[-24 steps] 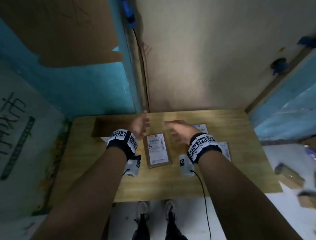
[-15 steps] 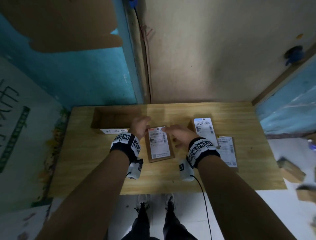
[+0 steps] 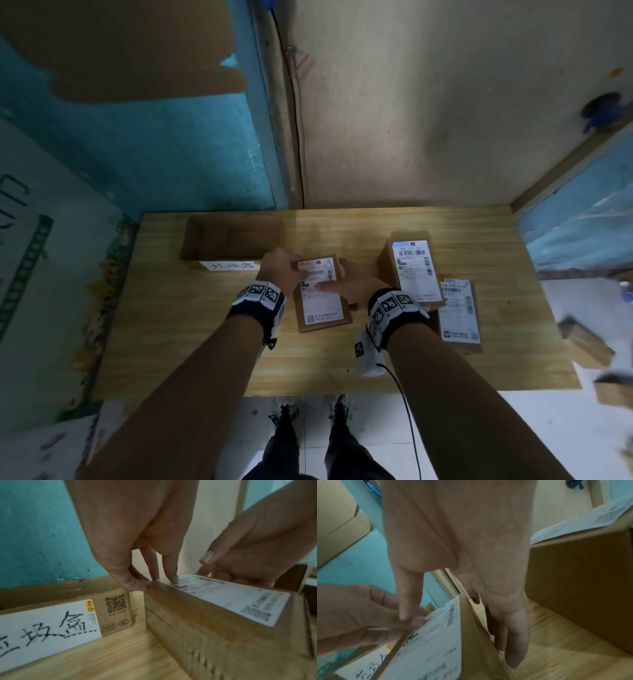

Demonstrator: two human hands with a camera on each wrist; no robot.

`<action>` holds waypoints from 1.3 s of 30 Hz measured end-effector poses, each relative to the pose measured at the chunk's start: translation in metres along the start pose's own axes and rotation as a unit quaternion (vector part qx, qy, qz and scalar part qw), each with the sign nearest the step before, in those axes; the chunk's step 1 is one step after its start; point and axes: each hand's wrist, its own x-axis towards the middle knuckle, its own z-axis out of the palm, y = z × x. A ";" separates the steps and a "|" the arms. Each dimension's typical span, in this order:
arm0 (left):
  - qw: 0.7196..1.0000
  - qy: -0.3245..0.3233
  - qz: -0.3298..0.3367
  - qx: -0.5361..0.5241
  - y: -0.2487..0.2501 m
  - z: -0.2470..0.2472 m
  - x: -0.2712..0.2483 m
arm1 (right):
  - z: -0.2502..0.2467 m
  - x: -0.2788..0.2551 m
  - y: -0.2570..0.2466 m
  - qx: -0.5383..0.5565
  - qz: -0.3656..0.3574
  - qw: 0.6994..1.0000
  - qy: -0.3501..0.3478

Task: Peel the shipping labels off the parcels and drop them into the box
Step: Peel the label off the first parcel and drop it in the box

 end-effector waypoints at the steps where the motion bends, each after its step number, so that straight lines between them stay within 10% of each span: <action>1: 1.000 -0.001 0.004 0.013 0.000 -0.001 0.001 | 0.001 0.001 0.001 -0.025 -0.009 1.000 0.002; 39: 0.998 -0.012 -0.038 -0.052 -0.013 0.007 0.020 | 0.001 -0.007 -0.003 -0.047 -0.009 0.999 0.007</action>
